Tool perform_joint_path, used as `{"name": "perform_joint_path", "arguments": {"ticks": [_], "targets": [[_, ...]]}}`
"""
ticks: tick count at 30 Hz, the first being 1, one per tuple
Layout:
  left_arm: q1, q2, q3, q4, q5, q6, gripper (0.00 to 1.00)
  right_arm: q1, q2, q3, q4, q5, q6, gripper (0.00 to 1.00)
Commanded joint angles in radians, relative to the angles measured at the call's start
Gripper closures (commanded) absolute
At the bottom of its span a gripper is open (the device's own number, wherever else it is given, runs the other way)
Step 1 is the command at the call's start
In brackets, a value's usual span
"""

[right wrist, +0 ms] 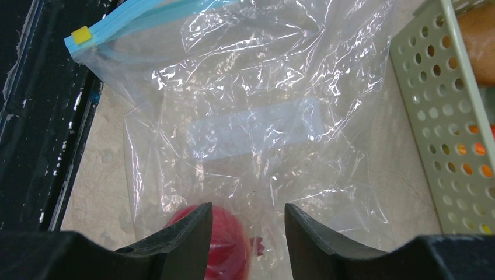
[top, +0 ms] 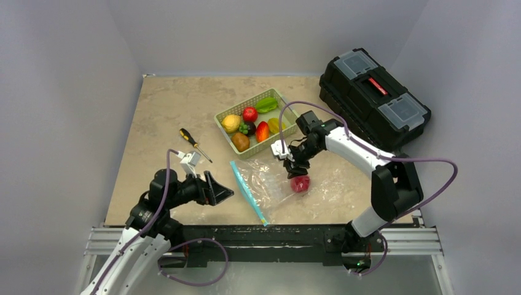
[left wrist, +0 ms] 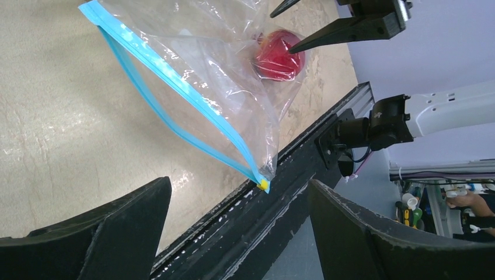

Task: Open the zip-top bag and remove the fake food
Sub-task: Pick up the fake fruit from the zipper food storage bag.

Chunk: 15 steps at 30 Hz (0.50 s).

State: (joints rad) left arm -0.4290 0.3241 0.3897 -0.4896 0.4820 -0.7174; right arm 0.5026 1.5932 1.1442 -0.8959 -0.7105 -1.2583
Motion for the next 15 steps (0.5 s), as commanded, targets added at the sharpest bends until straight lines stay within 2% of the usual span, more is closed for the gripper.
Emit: {"name": "perform_joint_path", "arguments": {"ticks": [1,4,10,15], "targets": [[-0.006,0.000,-0.023,0.041,-0.019,-0.014,0.15,-0.006,-0.045,-0.009,-0.004,-0.038,-0.062,0.52],[-0.007,0.014,-0.031,0.056,-0.008,-0.017,0.23,-0.006,-0.050,-0.020,-0.001,-0.038,-0.083,0.52],[-0.007,0.065,-0.065,0.117,0.023,-0.036,0.45,-0.007,-0.062,-0.035,0.002,0.013,-0.099,0.53],[-0.031,0.150,-0.105,0.223,0.035,-0.058,0.56,-0.007,-0.147,-0.073,-0.023,0.060,-0.128,0.50]]}}
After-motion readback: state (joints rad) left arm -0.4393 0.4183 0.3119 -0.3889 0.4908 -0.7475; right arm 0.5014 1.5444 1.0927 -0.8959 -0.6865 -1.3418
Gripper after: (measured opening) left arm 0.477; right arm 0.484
